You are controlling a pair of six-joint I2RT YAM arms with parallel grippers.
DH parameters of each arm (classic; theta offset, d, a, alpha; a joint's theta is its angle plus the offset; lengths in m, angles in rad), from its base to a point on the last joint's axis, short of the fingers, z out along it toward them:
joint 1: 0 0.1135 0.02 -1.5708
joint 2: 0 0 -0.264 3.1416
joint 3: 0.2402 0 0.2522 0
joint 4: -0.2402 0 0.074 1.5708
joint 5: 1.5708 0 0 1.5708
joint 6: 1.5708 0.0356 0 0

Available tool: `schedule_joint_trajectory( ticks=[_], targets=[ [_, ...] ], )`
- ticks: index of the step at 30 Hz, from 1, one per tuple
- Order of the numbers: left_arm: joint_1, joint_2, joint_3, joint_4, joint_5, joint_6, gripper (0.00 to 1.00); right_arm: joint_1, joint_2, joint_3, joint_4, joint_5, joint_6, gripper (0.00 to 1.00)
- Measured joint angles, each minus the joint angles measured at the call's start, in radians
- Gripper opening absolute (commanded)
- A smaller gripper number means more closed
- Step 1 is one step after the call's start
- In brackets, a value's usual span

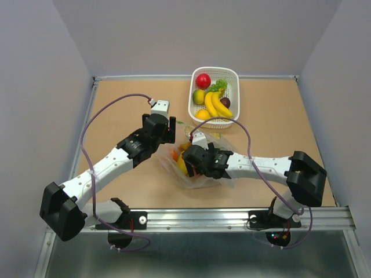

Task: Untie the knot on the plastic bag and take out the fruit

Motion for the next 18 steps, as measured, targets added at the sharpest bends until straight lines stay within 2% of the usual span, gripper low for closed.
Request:
schedule_joint_trajectory(
  ticks=[4,6,7,8,9,10,13,18],
  targets=[
    [0.000,0.000,0.000,0.000,0.000,0.000,0.78,-0.003,0.058,-0.002,0.031,0.003,0.002,0.84],
    [0.000,-0.001,0.000,0.000,0.000,0.000,0.78,-0.006,0.065,-0.002,0.056,0.006,0.003,0.67],
    [0.000,-0.001,0.000,0.000,0.000,0.000,0.78,-0.008,0.065,-0.002,0.060,0.005,0.003,0.48],
    [0.000,-0.001,0.000,0.000,0.000,0.000,0.78,-0.010,0.065,-0.003,0.066,0.005,0.003,0.38],
    [0.000,-0.001,0.000,0.000,0.000,0.000,0.78,-0.011,0.061,-0.008,0.072,0.003,0.004,0.22],
    [0.000,-0.001,0.000,0.000,0.000,0.000,0.78,-0.011,0.054,-0.015,0.075,-0.003,0.003,0.17],
    [0.000,-0.001,0.000,0.000,0.000,0.000,0.78,-0.011,0.018,-0.039,0.074,-0.024,-0.009,0.10],
    [0.000,-0.006,0.000,0.000,0.000,0.003,0.78,-0.011,-0.148,-0.056,0.068,-0.072,-0.063,0.07]
  ],
)
